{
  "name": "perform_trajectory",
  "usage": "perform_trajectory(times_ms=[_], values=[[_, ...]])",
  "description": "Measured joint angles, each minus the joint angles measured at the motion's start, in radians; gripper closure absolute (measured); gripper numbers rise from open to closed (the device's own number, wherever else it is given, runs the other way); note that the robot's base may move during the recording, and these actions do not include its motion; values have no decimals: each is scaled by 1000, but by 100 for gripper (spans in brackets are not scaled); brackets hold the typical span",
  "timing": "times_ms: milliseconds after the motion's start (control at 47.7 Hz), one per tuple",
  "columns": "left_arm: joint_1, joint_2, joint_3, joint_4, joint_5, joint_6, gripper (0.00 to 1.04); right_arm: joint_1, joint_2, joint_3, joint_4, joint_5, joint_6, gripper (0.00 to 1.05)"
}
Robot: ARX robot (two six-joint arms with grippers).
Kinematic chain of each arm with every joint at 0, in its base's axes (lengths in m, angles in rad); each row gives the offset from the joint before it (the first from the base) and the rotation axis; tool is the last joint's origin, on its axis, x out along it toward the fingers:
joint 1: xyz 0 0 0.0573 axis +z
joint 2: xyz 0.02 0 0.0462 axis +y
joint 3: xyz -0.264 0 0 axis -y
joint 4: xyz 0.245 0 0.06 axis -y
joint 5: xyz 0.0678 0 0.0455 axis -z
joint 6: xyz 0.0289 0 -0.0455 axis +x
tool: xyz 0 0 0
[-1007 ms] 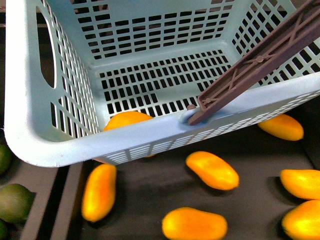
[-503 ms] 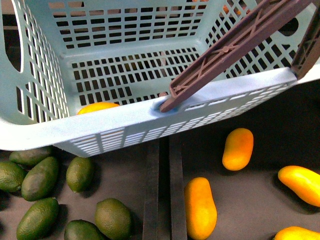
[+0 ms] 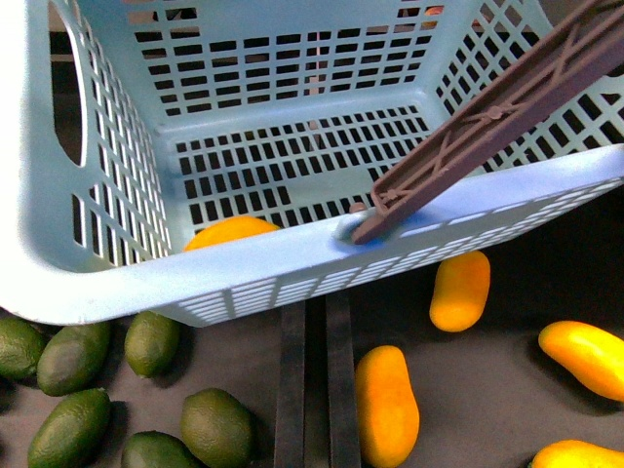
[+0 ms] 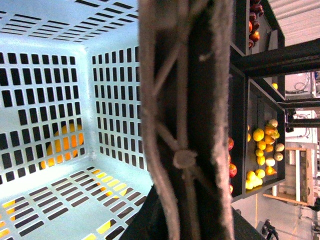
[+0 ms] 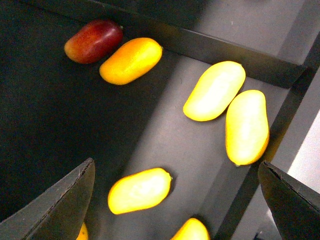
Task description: Pick lemon and mango into basket
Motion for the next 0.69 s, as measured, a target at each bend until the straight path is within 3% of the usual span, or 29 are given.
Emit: perform_trajectory(times_ms=[231,692], values=[[2,0,0,0,1,3,100,1,422,158,89,-8,171,9],[1,0,0,0,-8,4,100,216,769,230,200,-136,571,9]])
